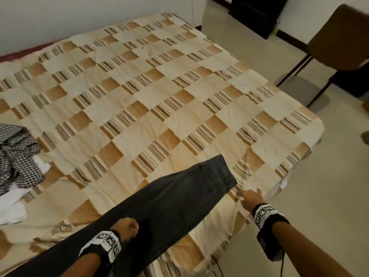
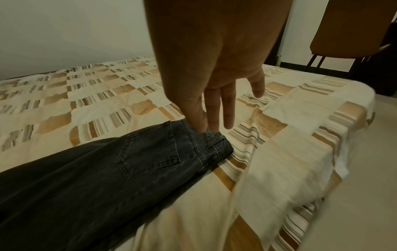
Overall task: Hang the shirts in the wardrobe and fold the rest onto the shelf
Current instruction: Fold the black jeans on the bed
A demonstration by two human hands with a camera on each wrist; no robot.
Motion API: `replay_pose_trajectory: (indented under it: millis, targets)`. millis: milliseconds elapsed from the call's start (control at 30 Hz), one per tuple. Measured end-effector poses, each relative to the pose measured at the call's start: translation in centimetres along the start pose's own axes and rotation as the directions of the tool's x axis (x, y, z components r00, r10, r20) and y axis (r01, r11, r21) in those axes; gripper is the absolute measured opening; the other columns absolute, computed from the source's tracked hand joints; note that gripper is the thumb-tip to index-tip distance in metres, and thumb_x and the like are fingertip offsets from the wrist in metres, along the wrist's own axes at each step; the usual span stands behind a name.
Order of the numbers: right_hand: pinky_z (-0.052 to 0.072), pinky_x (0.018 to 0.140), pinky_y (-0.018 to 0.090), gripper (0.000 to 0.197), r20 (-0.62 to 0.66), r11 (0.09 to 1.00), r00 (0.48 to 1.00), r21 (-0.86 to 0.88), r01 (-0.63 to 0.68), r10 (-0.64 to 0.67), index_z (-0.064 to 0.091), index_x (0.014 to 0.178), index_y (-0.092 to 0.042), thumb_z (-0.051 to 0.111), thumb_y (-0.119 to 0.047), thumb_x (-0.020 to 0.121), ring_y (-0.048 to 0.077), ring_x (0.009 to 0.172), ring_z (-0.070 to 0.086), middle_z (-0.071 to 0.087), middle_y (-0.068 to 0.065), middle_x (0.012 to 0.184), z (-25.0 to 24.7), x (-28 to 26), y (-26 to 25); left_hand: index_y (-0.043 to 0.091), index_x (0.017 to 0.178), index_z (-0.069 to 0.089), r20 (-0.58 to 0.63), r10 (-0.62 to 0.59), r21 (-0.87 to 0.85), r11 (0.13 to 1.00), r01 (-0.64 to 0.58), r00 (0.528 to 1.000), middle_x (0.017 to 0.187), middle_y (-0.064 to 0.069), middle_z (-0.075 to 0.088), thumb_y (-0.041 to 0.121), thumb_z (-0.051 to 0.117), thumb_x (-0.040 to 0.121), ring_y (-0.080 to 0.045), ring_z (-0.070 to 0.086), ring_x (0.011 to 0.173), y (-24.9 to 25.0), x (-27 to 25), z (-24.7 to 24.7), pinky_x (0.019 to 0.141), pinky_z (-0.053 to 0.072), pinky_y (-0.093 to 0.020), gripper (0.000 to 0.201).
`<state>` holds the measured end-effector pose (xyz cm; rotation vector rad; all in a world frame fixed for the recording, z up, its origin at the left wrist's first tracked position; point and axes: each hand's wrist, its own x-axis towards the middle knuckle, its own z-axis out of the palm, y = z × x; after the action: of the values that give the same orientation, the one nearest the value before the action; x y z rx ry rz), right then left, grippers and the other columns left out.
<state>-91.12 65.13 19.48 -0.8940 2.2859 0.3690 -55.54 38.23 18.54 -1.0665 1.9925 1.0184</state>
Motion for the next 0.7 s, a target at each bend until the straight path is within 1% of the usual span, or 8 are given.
replay_pose_trajectory:
  millis: [133, 200, 300, 367, 467, 567, 633, 700]
  targets:
    - [0.027, 0.108, 0.04, 0.034, -0.062, 0.995, 0.998, 0.1, 0.031, -0.025, 0.051, 0.125, -0.022, 0.044, -0.014, 0.093, 0.024, 0.113, 0.056, 0.064, 0.006, 0.117, -0.3, 6.9, 0.4, 0.025, 0.083, 0.058, -0.105, 0.028, -0.083, 0.996, -0.037, 0.994, 0.084, 0.002, 0.063, 0.014, 0.056, 0.088, -0.015, 0.061, 0.085, 3.1, 7.9, -0.9, 0.082, 0.047, -0.024, 0.012]
    - [0.04, 0.095, 0.032, 0.035, -0.136, 0.977, 0.99, 0.201, 0.069, -0.043, 0.055, 0.122, -0.018, 0.05, -0.011, 0.088, 0.026, 0.108, 0.058, 0.065, 0.009, 0.114, -0.2, 10.4, 0.5, 0.021, 0.094, 0.06, -0.179, -0.029, -0.162, 0.987, 0.0, 0.983, 0.089, -0.001, 0.065, 0.016, 0.059, 0.088, -0.022, 0.063, 0.095, 4.0, 11.6, -0.6, 0.087, 0.046, -0.029, 0.008]
    - [0.041, 0.097, 0.033, 0.043, -0.196, 0.952, 0.98, 0.293, 0.093, -0.036, 0.05, 0.13, -0.014, 0.056, -0.014, 0.087, 0.027, 0.116, 0.053, 0.056, 0.011, 0.128, 0.3, 15.2, 0.3, 0.006, 0.126, 0.05, -0.277, -0.082, -0.196, 0.98, 0.027, 0.957, 0.121, -0.014, 0.057, 0.023, 0.061, 0.089, -0.031, 0.051, 0.118, 5.6, 16.6, 0.4, 0.102, 0.038, -0.039, 0.042]
    - [0.039, 0.104, 0.038, 0.054, -0.194, 0.94, 0.981, 0.339, 0.045, 0.023, 0.041, 0.138, -0.013, 0.06, -0.021, 0.088, 0.029, 0.122, 0.049, 0.05, 0.011, 0.135, 0.9, 17.8, 0.3, 0.009, 0.141, 0.032, -0.26, -0.037, -0.101, 0.995, 0.011, 0.965, 0.139, -0.014, 0.043, 0.035, 0.058, 0.09, -0.031, 0.038, 0.13, 6.8, 19.2, 0.6, 0.108, 0.03, -0.041, 0.063]
    - [0.039, 0.103, 0.039, 0.067, -0.102, 0.89, 0.988, 0.453, -0.062, 0.121, 0.033, 0.141, -0.009, 0.066, -0.025, 0.085, 0.032, 0.122, 0.048, 0.049, 0.016, 0.133, 2.3, 20.6, 0.3, 0.02, 0.147, 0.019, -0.165, -0.017, 0.084, 0.996, 0.032, 0.986, 0.144, -0.006, 0.04, 0.052, 0.048, 0.09, -0.025, 0.037, 0.133, 7.2, 22.7, 0.5, 0.11, 0.026, -0.043, 0.072]
    - [0.038, 0.104, 0.038, 0.078, -0.016, 0.805, 0.984, 0.577, -0.138, 0.179, 0.029, 0.141, -0.004, 0.072, -0.028, 0.081, 0.033, 0.124, 0.046, 0.046, 0.018, 0.137, 3.9, 22.2, 0.2, 0.021, 0.134, 0.039, -0.112, -0.063, 0.09, 0.993, 0.073, 0.992, 0.132, -0.005, 0.049, 0.054, 0.042, 0.092, -0.024, 0.048, 0.122, 7.8, 23.6, 0.5, 0.106, 0.032, -0.038, 0.053]
    - [0.038, 0.104, 0.039, 0.083, 0.001, 0.786, 0.974, 0.591, -0.183, 0.225, 0.029, 0.142, -0.003, 0.075, -0.03, 0.079, 0.033, 0.126, 0.046, 0.046, 0.018, 0.138, 4.6, 23.0, 0.3, 0.021, 0.104, 0.055, -0.206, -0.016, 0.053, 0.998, 0.028, 0.978, 0.109, -0.005, 0.058, 0.05, 0.043, 0.094, -0.024, 0.055, 0.106, 8.8, 23.2, 0.5, 0.092, 0.041, -0.034, 0.032]
    - [0.044, 0.097, 0.04, 0.068, 0.023, 0.772, 0.969, 0.6, -0.209, 0.244, 0.045, 0.131, -0.004, 0.077, -0.03, 0.077, 0.033, 0.114, 0.054, 0.056, 0.018, 0.126, 4.7, 23.4, 0.7, 0.028, 0.073, 0.044, -0.276, 0.024, 0.007, 1.0, -0.023, 0.961, 0.088, -0.001, 0.055, 0.041, 0.051, 0.092, -0.024, 0.056, 0.094, 9.8, 22.1, 0.8, 0.08, 0.042, -0.031, 0.024]
